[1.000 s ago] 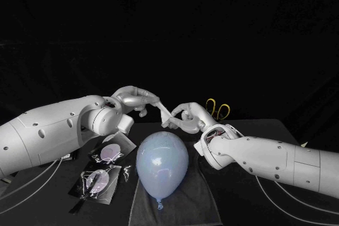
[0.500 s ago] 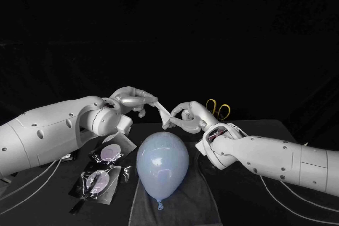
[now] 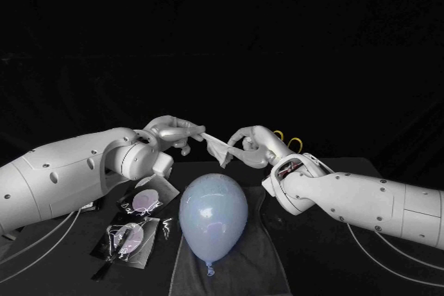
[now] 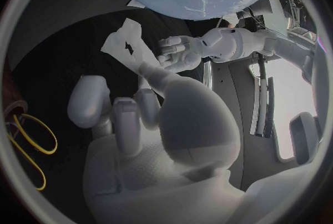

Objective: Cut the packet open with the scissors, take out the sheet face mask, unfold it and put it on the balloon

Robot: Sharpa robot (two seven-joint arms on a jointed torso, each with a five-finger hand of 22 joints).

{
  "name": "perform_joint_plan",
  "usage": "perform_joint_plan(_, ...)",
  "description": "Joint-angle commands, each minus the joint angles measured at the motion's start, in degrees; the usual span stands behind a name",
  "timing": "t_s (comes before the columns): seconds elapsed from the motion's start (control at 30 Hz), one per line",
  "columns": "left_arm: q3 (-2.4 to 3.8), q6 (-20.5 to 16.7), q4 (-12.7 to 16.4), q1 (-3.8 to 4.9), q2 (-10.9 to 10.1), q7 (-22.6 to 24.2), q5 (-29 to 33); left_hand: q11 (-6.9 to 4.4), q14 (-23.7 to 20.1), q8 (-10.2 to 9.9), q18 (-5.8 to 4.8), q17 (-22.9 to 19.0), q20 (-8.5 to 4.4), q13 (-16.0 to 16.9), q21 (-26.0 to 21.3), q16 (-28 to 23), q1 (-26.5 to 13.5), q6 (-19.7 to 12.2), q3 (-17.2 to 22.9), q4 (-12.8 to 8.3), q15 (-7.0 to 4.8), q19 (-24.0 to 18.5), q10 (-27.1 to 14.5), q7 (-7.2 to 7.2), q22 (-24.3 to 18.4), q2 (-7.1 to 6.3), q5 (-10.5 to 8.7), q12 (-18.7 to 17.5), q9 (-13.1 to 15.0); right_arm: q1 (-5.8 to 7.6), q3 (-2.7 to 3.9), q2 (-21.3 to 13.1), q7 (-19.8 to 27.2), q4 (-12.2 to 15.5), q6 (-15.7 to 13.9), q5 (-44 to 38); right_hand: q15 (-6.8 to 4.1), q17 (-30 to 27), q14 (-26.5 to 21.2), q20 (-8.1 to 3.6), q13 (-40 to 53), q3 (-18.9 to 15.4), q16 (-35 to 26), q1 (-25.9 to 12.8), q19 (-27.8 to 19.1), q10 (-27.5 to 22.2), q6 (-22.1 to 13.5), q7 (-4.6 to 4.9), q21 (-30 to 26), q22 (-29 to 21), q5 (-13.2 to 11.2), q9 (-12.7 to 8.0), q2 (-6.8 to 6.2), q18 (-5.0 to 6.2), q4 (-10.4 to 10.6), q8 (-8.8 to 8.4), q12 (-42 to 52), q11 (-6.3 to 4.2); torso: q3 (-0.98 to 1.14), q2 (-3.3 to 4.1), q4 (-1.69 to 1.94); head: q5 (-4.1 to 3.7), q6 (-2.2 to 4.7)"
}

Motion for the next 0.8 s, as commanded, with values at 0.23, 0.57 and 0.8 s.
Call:
perform_joint_plan(0.23,-0.04,-3.3,-0.9,-0.48,0.0,-1.0,-0.3,-0.49,0.5,-0.1,0.37,0.5,-0.13,0.0,0.8,-0.2,2.2,-0.1,1.6,-0.7,-0.56,1.1,0.6,0.03,0.7,1.11,-0.11,0.4,1.1,0.56,0.12,-1.2,-1.0,1.4,-1.5,-3.2,-0.28,12.2,5.3,0.06,0.9,0.2,0.3,0.0,0.6,0.7,0.5,-0.12,0.7,8.4,0.2,0.1,0.35,-0.18,-0.5,0.50,0.6,0.12,0.06,0.02,-0.07,-0.08,0.04)
perform_joint_plan(0.57,-0.06,-4.0,-1.2,-0.70,0.0,-1.3,-0.3,-0.52,0.7,0.1,0.33,0.7,-0.18,0.0,0.9,-0.2,2.1,0.0,2.0,-0.5,-0.57,1.2,0.9,0.02,0.9,1.31,-0.11,0.6,1.5,0.76,0.14,-2.0,-1.3,1.8,-1.5,-3.6,-0.30,12.2,5.3,0.04,1.0,0.2,0.3,0.0,0.6,0.8,0.6,-0.14,0.7,8.4,0.2,0.1,0.34,-0.19,-0.5,0.56,0.7,0.10,0.06,0.01,-0.06,-0.05,0.00)
perform_joint_plan(0.8,-0.06,-3.9,-1.2,-0.73,0.1,-1.4,-0.3,-0.59,0.7,0.2,0.31,0.8,-0.20,0.1,1.0,-0.2,2.2,0.1,2.1,-0.6,-0.61,1.3,1.0,-0.02,1.0,1.21,-0.11,0.7,1.6,0.81,0.15,-2.1,-1.7,1.9,-1.3,-4.1,-0.30,12.2,5.3,0.04,1.1,0.2,0.3,0.0,0.6,0.9,0.6,-0.15,0.7,8.4,0.2,0.1,0.33,-0.19,-0.6,0.59,0.8,0.09,0.03,0.02,-0.02,-0.06,-0.02)
